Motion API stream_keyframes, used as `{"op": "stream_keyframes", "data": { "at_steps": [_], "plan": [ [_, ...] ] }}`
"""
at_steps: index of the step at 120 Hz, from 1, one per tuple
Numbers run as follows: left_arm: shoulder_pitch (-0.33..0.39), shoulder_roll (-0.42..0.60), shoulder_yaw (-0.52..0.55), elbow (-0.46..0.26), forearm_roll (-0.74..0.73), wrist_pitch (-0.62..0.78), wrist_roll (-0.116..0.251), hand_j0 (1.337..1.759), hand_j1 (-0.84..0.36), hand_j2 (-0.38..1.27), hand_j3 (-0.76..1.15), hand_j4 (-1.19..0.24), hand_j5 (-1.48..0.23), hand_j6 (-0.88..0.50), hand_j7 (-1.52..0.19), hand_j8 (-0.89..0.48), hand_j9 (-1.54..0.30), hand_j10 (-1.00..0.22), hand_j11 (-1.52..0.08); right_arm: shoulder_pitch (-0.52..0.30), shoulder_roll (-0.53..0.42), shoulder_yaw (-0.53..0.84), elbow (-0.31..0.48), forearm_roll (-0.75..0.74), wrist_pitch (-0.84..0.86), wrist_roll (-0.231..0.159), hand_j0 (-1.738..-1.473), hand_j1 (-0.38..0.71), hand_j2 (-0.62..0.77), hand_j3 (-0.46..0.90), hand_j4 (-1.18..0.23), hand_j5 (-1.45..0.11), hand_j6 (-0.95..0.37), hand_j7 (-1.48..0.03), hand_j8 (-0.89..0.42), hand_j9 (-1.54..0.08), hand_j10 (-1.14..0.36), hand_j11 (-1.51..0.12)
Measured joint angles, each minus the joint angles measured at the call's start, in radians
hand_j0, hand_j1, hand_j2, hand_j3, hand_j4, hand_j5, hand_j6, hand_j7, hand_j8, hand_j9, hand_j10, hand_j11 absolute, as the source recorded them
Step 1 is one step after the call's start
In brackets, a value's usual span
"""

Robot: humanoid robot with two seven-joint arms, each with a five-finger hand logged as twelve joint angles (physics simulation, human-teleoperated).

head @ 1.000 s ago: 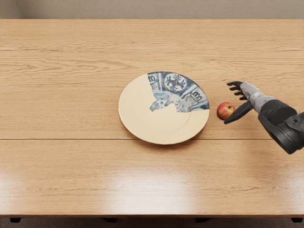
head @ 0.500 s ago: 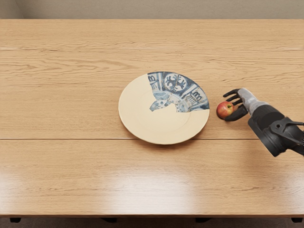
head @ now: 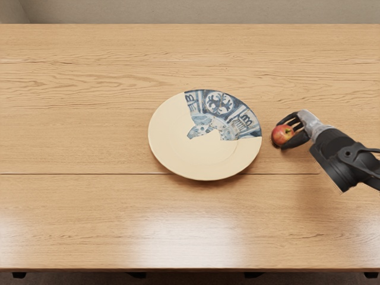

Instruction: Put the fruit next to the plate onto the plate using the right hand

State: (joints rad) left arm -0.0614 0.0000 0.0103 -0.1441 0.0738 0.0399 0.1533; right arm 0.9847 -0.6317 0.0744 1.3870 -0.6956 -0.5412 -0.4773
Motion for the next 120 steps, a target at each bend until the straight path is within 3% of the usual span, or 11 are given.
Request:
{"op": "stream_keyframes", "data": {
  "at_steps": [13, 25, 59, 84, 104, 120],
  "plan": [
    [0.0, 0.0, 0.0, 0.0, 0.0, 0.0, 0.0, 1.658, 0.06, 0.05, 0.0, -0.24, -0.31, -0.24, -0.31, -0.24, -0.31, -0.24, -0.31, 0.033, -0.05, 0.005, 0.014, 0.038, 0.047, -0.005, -1.656, 0.29, 0.18, 0.0, -0.56, -0.81, -0.4, -0.82, -0.46, -0.87, -0.33, -0.99],
    [0.0, 0.0, 0.0, 0.0, 0.0, 0.0, 0.0, 1.658, 0.06, 0.05, 0.0, -0.24, -0.31, -0.24, -0.31, -0.24, -0.31, -0.24, -0.31, 0.061, -0.089, 0.033, 0.038, 0.085, 0.116, -0.018, -1.657, 0.3, 0.22, 0.0, -0.54, -0.84, -0.39, -0.84, -0.46, -0.88, -0.46, -0.96],
    [0.0, 0.0, 0.0, 0.0, 0.0, 0.0, 0.0, 1.658, 0.06, 0.05, 0.0, -0.24, -0.31, -0.24, -0.31, -0.24, -0.31, -0.24, -0.31, 0.136, -0.123, 0.135, 0.133, 0.188, 0.239, -0.079, -1.657, 0.29, 0.23, 0.0, -0.52, -0.92, -0.37, -0.9, -0.46, -0.93, -0.64, -0.95],
    [0.0, 0.0, 0.0, 0.0, 0.0, 0.0, 0.0, 1.658, 0.06, 0.05, 0.0, -0.24, -0.31, -0.24, -0.31, -0.24, -0.31, -0.24, -0.31, 0.194, 0.007, 0.14, 0.135, 0.206, 0.218, -0.11, -1.656, 0.29, 0.23, 0.0, -0.51, -0.96, -0.36, -0.93, -0.46, -0.96, -0.68, -0.97],
    [0.0, 0.0, 0.0, 0.0, 0.0, 0.0, 0.0, 1.658, 0.06, 0.05, 0.0, -0.24, -0.31, -0.24, -0.31, -0.24, -0.31, -0.24, -0.31, 0.21, 0.174, 0.119, 0.054, 0.206, 0.186, -0.114, -1.657, 0.29, 0.22, 0.0, -0.5, -0.99, -0.35, -0.95, -0.45, -0.98, -0.69, -0.99],
    [0.0, 0.0, 0.0, 0.0, 0.0, 0.0, 0.0, 1.658, 0.06, 0.05, 0.0, -0.24, -0.31, -0.24, -0.31, -0.24, -0.31, -0.24, -0.31, 0.212, 0.252, 0.098, -0.004, 0.2, 0.176, -0.113, -1.658, 0.29, 0.25, 0.0, -0.51, -1.0, -0.36, -0.95, -0.44, -1.0, -0.69, -1.0]
  ]
}}
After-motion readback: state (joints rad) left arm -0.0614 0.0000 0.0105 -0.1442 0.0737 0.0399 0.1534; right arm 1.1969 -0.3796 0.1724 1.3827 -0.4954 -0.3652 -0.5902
